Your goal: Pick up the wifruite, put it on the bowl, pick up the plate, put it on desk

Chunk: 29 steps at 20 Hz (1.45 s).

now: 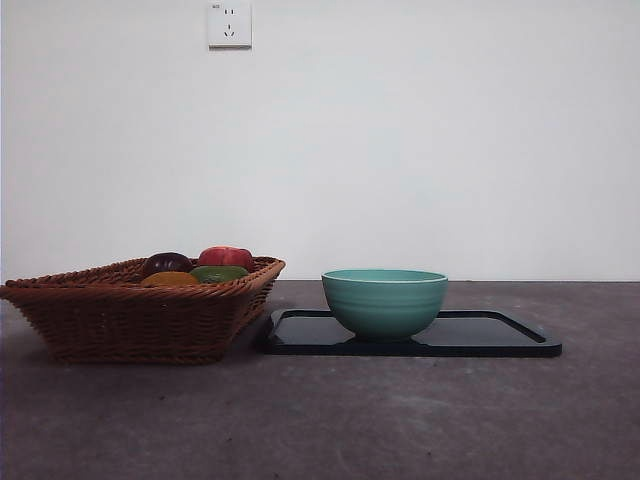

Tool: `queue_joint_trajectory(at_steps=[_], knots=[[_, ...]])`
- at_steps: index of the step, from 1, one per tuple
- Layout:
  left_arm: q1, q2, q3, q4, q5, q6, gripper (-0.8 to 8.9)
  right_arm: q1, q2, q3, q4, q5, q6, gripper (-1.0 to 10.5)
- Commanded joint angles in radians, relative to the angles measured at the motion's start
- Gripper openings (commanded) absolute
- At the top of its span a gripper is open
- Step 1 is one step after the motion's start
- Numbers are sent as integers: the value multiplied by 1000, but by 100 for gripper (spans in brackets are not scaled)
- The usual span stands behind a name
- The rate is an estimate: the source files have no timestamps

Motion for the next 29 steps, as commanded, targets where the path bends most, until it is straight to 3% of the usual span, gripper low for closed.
queue_joint_trajectory(at_steps=[1, 6, 10, 16, 21, 29], knots=[[-6, 6, 10, 11, -2, 1, 523, 5, 97, 16, 151, -8, 34, 609], [-6, 6, 10, 11, -2, -3, 523, 5, 422, 114, 335, -35, 29, 609], [-6, 6, 10, 11, -2, -3, 523, 5, 734, 323, 308, -29, -5, 608], [-6, 6, 10, 11, -2, -3, 523, 6, 1100, 602, 209, 62, -85, 597], [-6, 6, 10, 11, -2, -3, 523, 6, 1307, 708, 191, 80, -131, 597], [-6, 6, 10, 11, -2, -3, 523, 24, 1502, 731, 196, 81, -132, 595]])
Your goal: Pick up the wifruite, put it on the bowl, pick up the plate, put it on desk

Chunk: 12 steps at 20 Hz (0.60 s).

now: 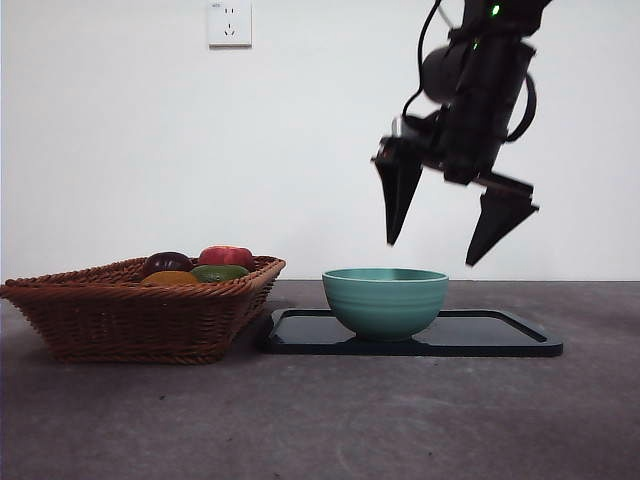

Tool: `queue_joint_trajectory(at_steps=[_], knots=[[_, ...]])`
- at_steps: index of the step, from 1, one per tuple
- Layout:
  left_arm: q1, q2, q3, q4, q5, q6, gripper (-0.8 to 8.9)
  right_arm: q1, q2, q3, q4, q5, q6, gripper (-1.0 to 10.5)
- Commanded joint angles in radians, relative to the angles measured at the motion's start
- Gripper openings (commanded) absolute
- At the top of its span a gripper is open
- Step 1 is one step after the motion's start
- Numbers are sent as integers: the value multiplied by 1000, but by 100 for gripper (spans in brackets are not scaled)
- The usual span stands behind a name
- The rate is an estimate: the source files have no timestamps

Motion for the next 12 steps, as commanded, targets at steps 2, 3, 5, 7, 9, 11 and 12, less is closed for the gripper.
queue_joint_trajectory(at_steps=[2, 3, 5, 7, 9, 11, 12], knots=[[-6, 6, 10, 11, -1, -3, 523, 14, 61, 29, 1, -1, -12, 508], [-6, 5, 10, 10, -1, -6, 523, 16, 69, 28, 0, -1, -12, 412], [-6, 5, 10, 6, -1, -13, 523, 21, 79, 27, -2, 1, -12, 201], [-6, 6, 10, -5, -1, -13, 523, 23, 80, 27, -8, 1, -11, 79], [-6, 5, 10, -7, -1, -13, 523, 23, 80, 27, -27, 33, -11, 4], [-6, 6, 10, -7, -1, -13, 523, 25, 80, 27, -28, 55, -8, 5], [-6, 6, 10, -7, -1, -13, 523, 25, 77, 29, -33, 53, -8, 5]])
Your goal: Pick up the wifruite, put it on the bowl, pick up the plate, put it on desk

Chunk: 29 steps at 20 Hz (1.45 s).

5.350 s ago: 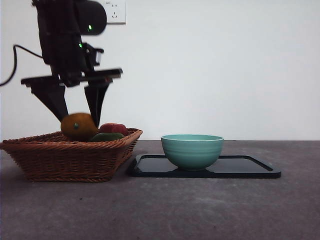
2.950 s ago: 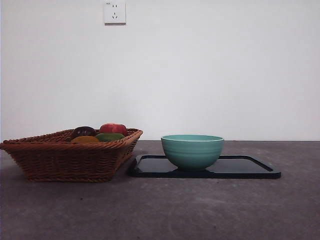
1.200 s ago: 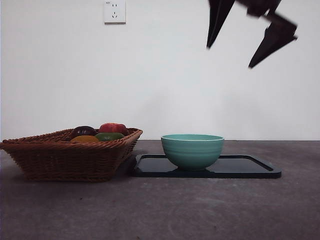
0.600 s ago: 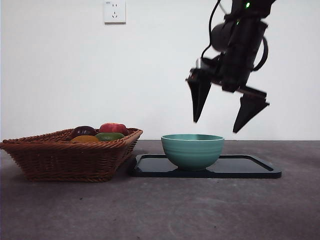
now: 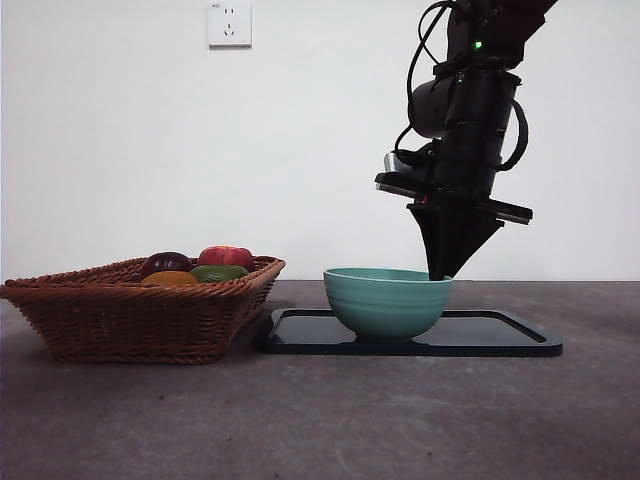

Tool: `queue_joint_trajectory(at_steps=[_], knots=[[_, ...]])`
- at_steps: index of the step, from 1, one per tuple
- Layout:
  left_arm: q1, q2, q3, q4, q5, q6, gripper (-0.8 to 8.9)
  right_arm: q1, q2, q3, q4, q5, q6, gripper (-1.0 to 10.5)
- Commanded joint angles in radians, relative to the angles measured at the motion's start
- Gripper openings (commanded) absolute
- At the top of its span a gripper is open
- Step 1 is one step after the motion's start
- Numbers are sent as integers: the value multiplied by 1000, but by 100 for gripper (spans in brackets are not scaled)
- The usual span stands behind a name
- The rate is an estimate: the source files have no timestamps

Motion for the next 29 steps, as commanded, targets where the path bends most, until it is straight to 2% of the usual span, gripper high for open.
queue_joint_trajectory(at_steps=[1, 3, 7, 10, 13, 17, 24, 27, 29], knots=[[-6, 5, 10, 4, -2, -2, 523, 6, 17, 32, -14, 4, -9, 5], [-6, 6, 10, 2, -2, -2, 523, 0, -31, 35, -39, 3, -16, 5], [-6, 6, 10, 0, -2, -3, 523, -4, -160, 34, -181, 3, -84, 5], [-6, 5, 10, 0, -2, -3, 523, 27, -247, 14, -231, 2, -85, 5], [-6, 6, 10, 0, -2, -3, 523, 72, -354, -115, -212, 2, -87, 5], [-6, 5, 10, -4, -2, -11, 523, 142, -520, -395, -101, 1, -84, 5], [-6, 5, 10, -1, -2, -18, 523, 251, -571, -703, 169, 8, 68, 5], [-6, 5, 10, -1, -2, -29, 523, 276, -562, -784, 265, 11, 127, 5], [-6, 5, 10, -5, -2, -30, 523, 288, -561, -814, 304, 43, 156, 5]])
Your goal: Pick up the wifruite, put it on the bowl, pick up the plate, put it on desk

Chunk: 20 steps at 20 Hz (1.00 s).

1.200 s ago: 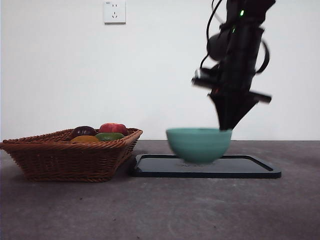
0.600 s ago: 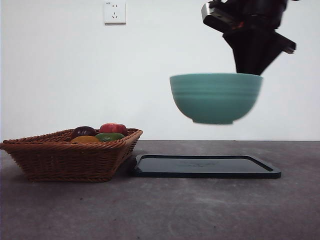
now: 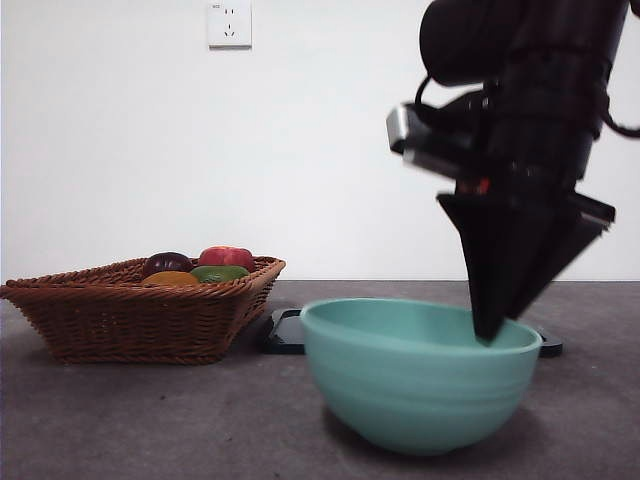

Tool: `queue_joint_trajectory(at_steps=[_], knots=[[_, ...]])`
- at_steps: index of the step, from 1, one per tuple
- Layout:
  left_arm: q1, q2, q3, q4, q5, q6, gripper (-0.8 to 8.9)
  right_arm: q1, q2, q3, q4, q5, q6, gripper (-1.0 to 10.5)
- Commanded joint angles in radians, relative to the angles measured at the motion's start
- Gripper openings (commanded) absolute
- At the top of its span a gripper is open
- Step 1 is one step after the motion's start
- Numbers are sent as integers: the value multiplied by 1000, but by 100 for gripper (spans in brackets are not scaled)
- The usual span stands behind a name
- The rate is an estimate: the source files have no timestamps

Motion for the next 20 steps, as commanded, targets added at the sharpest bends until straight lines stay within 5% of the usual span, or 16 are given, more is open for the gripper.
queue_joint_trajectory(at_steps=[1, 13, 17, 20], knots=[[-6, 5, 11, 6, -2, -7, 523, 17, 18, -11, 39, 34, 59, 5], [-6, 5, 11, 5, -2, -13, 523, 20, -1, -11, 47, 24, 55, 19], [-6, 5, 11, 6, -2, -13, 523, 19, -77, 18, 10, 24, 55, 275], [-6, 5, 11, 8, -2, -13, 523, 20, -166, 55, -51, 24, 43, 359]])
